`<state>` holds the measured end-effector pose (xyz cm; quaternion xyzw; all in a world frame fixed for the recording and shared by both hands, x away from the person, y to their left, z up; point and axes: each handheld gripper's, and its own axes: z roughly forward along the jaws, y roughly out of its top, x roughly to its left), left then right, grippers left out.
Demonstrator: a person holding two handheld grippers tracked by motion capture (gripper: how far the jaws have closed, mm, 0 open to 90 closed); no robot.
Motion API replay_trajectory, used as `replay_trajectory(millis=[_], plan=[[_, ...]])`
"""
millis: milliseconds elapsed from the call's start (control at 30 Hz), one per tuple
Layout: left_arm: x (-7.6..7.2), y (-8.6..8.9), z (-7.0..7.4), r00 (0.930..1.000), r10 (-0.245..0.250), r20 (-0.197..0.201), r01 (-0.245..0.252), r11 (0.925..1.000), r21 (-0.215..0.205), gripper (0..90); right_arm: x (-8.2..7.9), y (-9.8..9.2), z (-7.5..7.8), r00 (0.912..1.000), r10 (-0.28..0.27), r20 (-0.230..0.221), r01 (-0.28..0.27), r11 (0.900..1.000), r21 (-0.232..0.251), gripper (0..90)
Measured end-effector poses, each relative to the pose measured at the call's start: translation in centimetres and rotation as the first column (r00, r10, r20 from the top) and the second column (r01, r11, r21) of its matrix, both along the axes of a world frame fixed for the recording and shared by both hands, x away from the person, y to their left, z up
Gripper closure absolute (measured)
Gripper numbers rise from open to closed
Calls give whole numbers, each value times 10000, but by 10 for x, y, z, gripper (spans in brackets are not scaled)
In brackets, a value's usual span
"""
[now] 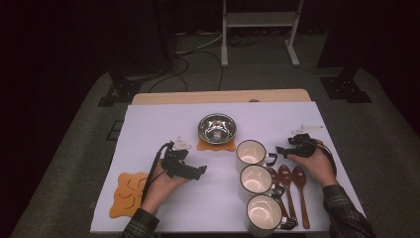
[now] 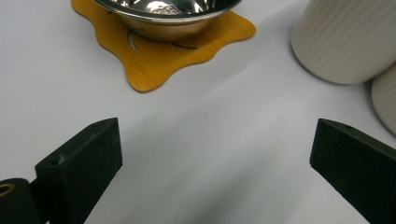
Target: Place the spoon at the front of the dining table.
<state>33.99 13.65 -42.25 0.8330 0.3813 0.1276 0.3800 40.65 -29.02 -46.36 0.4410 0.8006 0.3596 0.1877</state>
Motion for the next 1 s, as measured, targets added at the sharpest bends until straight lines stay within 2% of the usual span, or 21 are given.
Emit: replay_trajectory(millis=[433,567,767,867,1000], plan=[[-28,3,-8,9994,-290,210,281,9988,411,15,0,0,0,10000,-3,-1,3,10000,3,305],[-38,2,-16,9991,-404,129,392,9958,822,15,0,0,0,10000,-4,0,4,10000,0,306],[-50,1,-21,9985,-545,101,532,9937,989,15,0,0,0,10000,-1,1,1,10000,1,305],[-56,1,-24,9979,-643,-102,650,9932,971,15,0,0,0,10000,-2,-1,2,10000,2,305],[-63,3,-28,9975,-693,-169,708,9913,1110,15,0,0,0,10000,1,3,-1,10000,2,305]])
